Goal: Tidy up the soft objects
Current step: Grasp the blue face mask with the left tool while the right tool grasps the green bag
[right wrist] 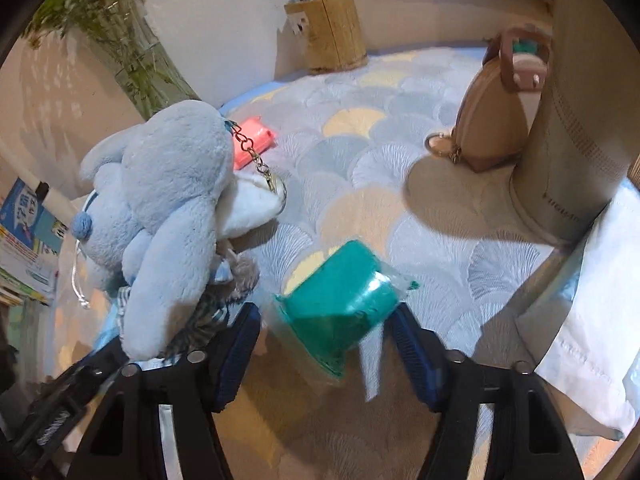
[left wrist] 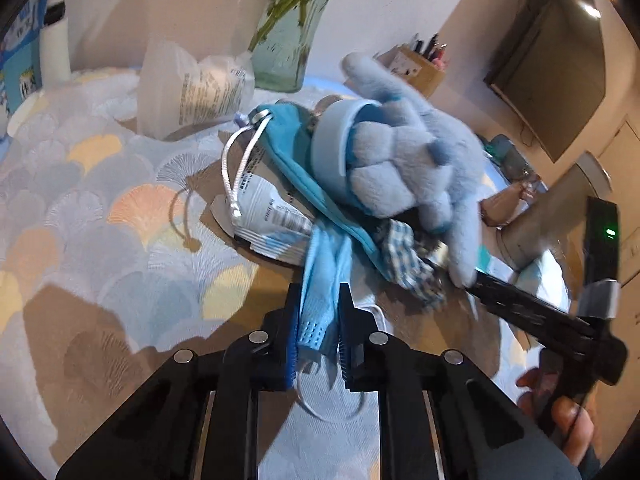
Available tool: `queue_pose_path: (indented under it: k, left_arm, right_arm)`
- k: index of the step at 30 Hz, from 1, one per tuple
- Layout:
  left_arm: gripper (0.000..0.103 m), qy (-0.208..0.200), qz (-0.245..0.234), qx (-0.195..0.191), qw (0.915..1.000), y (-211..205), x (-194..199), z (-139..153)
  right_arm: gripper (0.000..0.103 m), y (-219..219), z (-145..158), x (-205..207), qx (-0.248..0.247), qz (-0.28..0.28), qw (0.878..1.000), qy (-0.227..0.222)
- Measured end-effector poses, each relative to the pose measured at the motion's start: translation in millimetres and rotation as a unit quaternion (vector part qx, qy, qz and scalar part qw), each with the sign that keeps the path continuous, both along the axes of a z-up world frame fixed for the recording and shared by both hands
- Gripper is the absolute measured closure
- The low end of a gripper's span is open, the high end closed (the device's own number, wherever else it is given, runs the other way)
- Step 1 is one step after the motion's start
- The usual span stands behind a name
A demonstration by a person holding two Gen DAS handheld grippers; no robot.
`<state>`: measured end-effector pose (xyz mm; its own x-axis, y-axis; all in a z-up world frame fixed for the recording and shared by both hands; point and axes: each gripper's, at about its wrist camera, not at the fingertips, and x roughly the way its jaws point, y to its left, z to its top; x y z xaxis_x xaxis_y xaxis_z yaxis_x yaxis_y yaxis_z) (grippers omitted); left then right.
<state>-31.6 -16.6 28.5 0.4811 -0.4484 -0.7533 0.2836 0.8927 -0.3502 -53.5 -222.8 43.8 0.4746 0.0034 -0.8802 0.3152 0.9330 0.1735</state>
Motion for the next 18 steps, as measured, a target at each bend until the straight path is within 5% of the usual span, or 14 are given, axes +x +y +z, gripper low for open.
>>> queue_pose_path:
  k: [4,12,16,18]
  left_arm:
    - [0.09,-0.001,0.005,-0.008,1.0,11,-28,9]
    - [0.089,-0.007,0.031,0.019,0.9993,37,-85,8]
    - [0.051,-0.032,0.056,0.069,0.9955,43,-90,6]
    - [0.033,-0.041,0.06,0.072,0.9947,46,-87,6]
  right_arm:
    - [0.057,19,0,-10,-0.05,0.054,0.997,-0.012]
    - [0.057,38,7,-53,-0.046,0.137,0.989,-0.016]
    - [0.055,40,14,-71,-0.066,0.154,0.986,-0.016]
    - [0.041,38,14,-74,-0.072,0.151,0.986,-0.008]
